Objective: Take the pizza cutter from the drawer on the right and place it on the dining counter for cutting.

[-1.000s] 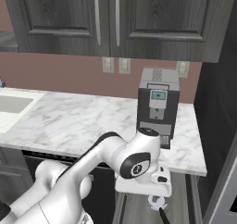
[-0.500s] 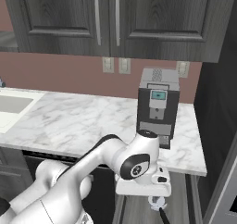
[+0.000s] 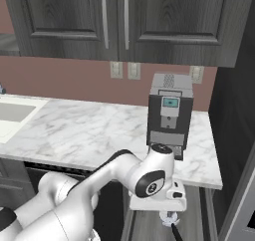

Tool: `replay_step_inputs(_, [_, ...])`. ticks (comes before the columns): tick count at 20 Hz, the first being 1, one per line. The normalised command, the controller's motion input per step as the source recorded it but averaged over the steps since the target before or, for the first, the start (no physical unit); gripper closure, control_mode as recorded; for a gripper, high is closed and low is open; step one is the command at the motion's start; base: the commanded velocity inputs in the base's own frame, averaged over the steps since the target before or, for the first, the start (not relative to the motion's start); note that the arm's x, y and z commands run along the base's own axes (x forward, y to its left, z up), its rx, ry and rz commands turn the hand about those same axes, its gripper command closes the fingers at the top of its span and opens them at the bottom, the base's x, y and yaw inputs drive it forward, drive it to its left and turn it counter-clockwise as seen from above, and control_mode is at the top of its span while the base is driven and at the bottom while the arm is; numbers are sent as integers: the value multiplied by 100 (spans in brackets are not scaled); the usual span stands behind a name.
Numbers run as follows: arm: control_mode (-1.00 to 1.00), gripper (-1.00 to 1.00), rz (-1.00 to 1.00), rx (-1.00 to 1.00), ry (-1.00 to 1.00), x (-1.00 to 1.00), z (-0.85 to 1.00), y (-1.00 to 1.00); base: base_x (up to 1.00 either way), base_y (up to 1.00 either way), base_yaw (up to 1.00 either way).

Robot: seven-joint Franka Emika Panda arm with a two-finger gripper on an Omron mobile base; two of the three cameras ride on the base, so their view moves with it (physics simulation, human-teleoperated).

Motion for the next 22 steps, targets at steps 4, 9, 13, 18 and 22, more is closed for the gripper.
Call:
replay_step_inputs(4, [-100, -100, 0, -1, -2, 6, -20, -30, 0, 0, 0])
replay_step_inputs(9, [-100, -100, 0, -4, 0, 5, -22, -18, 0, 0, 0])
replay_step_inputs(13, [-100, -100, 0, -2, -3, 19, -31, -4, 0, 0, 0])
replay_step_inputs(18, [-100, -100, 1, 0, -14, 26, -39, -13, 0, 0, 0])
replay_step_inputs(22, [-100, -100, 3, 1, -13, 6, -38, -28, 0, 0, 0])
